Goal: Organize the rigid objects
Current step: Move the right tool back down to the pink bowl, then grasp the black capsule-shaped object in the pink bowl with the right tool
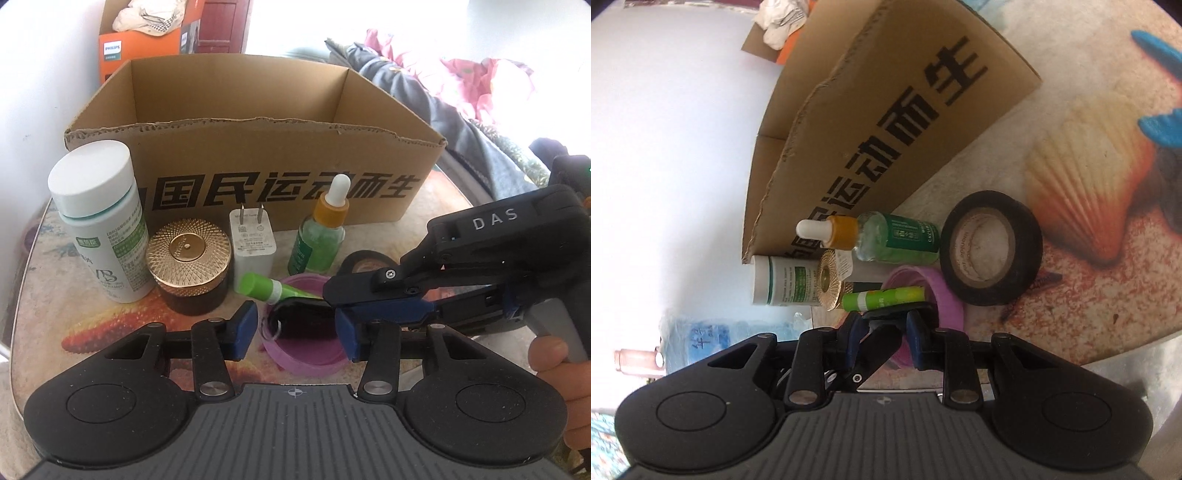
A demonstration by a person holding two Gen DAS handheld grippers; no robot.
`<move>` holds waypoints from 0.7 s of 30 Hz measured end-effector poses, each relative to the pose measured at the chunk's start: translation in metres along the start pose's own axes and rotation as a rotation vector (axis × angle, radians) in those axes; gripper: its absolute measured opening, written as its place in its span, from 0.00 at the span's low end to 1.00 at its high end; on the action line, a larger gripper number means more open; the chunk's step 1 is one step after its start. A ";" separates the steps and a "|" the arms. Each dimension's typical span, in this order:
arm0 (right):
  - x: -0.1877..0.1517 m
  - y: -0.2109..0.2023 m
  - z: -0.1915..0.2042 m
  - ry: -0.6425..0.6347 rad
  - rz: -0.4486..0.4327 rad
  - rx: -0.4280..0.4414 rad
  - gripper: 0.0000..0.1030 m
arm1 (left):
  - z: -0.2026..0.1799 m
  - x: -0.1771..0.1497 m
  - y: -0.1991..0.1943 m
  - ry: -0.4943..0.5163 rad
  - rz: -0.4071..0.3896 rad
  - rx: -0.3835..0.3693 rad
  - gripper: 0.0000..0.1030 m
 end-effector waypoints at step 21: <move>0.014 0.015 0.005 0.027 0.016 -0.039 0.41 | 0.005 0.000 -0.003 -0.015 0.011 -0.053 0.41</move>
Point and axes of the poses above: each gripper's, at about its wrist camera, not at the fingertips, and y roughly the way its jaws point, z to its left, x to its top, the point moved 5 cm from there along y, roughly the way its jaws point, and after that the axes turned 2 degrees about x, right-handed, at the moved point
